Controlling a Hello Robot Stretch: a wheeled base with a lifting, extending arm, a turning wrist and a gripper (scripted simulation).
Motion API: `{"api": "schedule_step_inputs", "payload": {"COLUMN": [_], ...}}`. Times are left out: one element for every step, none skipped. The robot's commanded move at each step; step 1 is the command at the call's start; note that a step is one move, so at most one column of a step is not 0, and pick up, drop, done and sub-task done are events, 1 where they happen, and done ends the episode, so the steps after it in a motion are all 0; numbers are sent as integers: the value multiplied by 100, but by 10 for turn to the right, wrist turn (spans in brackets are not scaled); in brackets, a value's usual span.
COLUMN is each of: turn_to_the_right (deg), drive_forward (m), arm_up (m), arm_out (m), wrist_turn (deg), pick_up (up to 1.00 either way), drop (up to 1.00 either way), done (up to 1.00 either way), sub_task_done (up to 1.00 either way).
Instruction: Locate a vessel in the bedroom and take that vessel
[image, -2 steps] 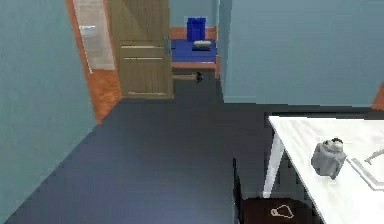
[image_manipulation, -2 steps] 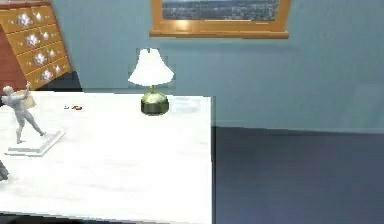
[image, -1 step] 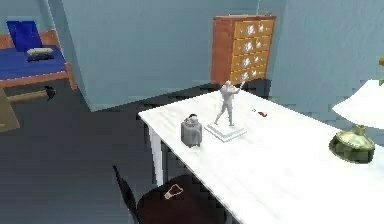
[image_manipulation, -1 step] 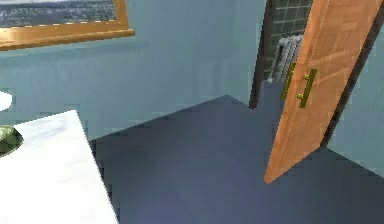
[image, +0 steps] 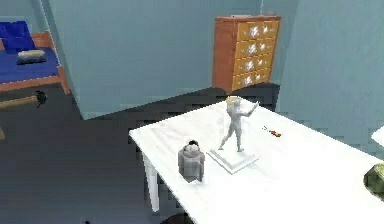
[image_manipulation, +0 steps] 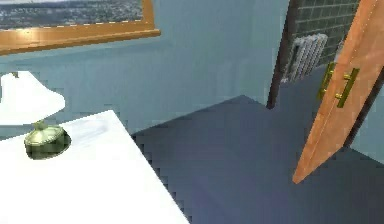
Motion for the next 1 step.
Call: {"api": "schedule_step_inputs", "payload": {"turn_to_the_right": [-450], "drive_forward": [0], "arm_up": [0], "arm_out": [0], "wrist_turn": [0], "pick_up": [0], "drop": [0], "done": [0], "sub_task_done": [0]}}
